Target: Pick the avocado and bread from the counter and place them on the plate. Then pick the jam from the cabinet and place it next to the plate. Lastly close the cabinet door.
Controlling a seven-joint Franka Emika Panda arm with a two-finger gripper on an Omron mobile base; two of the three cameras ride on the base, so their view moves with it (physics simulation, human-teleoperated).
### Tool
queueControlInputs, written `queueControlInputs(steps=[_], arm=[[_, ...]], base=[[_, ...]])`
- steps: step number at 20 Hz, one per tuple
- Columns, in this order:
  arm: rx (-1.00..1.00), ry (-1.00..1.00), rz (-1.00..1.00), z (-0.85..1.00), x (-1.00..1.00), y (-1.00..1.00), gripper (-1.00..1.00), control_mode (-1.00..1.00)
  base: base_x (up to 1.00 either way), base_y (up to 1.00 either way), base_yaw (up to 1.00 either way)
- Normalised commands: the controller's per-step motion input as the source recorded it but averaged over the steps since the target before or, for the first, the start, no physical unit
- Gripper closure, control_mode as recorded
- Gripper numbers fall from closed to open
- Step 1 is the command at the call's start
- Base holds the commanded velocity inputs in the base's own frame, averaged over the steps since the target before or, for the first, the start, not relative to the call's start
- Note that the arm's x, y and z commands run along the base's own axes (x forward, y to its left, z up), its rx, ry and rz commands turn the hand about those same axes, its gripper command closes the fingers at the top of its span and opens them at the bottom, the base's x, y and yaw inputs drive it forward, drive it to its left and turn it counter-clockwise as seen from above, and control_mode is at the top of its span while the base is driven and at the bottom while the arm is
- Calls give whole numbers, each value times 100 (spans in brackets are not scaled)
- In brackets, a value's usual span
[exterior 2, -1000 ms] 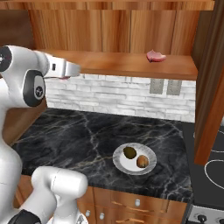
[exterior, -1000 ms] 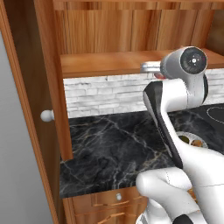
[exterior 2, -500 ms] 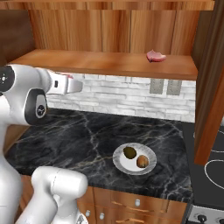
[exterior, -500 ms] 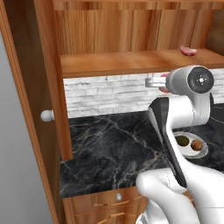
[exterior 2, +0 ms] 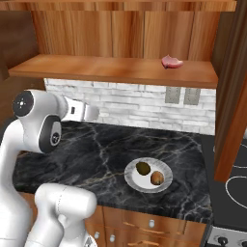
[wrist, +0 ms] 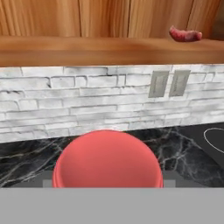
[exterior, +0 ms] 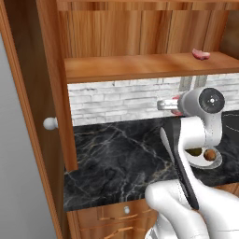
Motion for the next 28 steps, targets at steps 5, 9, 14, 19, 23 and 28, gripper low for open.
queueControlInputs(steps=[5, 9, 14, 19, 23, 28], arm=[[0, 15, 0, -64, 19, -16, 100, -100], [0, 3, 0, -33, 23, -3, 100, -100], [-6, 0, 0, -35, 25, 0, 100, -100], [-6, 0, 0, -57, 30, 0, 100, -100], [-2, 1, 0, -71, 30, -2, 100, -100], [0, 3, 0, -62, 32, -7, 100, -100]], base=[[0, 0, 0], [0, 0, 0], [0, 0, 0], [0, 0, 0], [0, 0, 0], [0, 0, 0]])
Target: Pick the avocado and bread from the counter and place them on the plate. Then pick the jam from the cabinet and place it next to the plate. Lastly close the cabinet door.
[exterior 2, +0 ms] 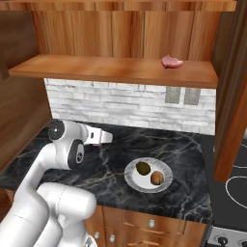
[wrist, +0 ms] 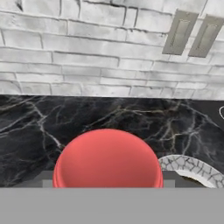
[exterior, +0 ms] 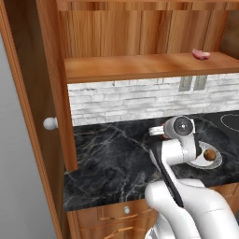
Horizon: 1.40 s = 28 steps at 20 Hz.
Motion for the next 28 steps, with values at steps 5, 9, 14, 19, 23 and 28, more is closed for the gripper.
queueControlInputs(steps=[5, 9, 14, 19, 23, 28], arm=[[0, 2, 0, -43, 25, -16, 100, -100], [0, 2, 0, -30, 20, -20, 100, -100], [0, 3, 0, -37, 30, -17, 100, -100], [0, 3, 1, -44, 40, -17, 100, -100], [-1, 4, 1, -42, 40, -16, 100, -100], [0, 3, 0, -37, 33, -6, 100, -100]], base=[[0, 0, 0], [0, 0, 0], [0, 0, 0], [0, 0, 0], [0, 0, 0], [0, 0, 0]])
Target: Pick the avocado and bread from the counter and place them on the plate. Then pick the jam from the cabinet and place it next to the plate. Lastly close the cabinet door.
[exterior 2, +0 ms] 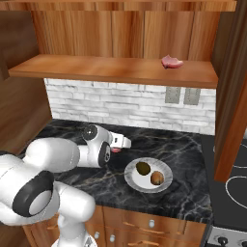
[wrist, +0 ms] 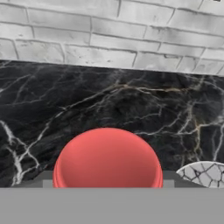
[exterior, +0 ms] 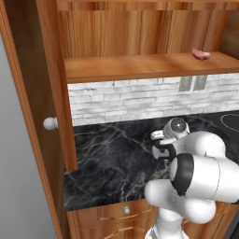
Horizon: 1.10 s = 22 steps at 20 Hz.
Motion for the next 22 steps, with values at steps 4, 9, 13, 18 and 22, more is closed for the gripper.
queueControlInputs(steps=[4, 9, 13, 18, 22], arm=[[0, 4, 0, -38, 28, -6, 100, -100], [0, 4, 0, -36, 23, -11, 100, -100], [-1, 4, 0, -24, 19, -15, 100, -100], [-2, 3, 0, -21, 21, -13, 100, -100], [-1, 3, 0, -18, 29, -10, 100, -100]], base=[[0, 0, 0], [0, 0, 0], [0, 0, 0], [0, 0, 0], [0, 0, 0]])
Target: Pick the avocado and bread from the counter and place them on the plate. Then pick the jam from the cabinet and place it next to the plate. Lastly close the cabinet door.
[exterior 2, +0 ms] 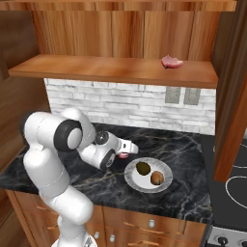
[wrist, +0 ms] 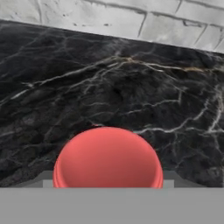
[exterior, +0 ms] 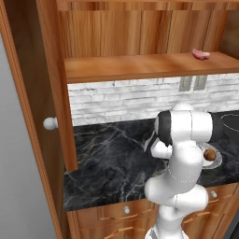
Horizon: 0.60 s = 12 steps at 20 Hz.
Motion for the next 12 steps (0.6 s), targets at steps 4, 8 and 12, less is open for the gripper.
queueControlInputs(steps=[4, 8, 12], arm=[[0, 2, 0, -14, 32, -10, 100, -100], [0, 0, 0, -12, 18, -13, 100, -100], [0, 1, 0, -20, 11, -13, 100, -100]], base=[[0, 0, 0], [0, 0, 0], [0, 0, 0]])
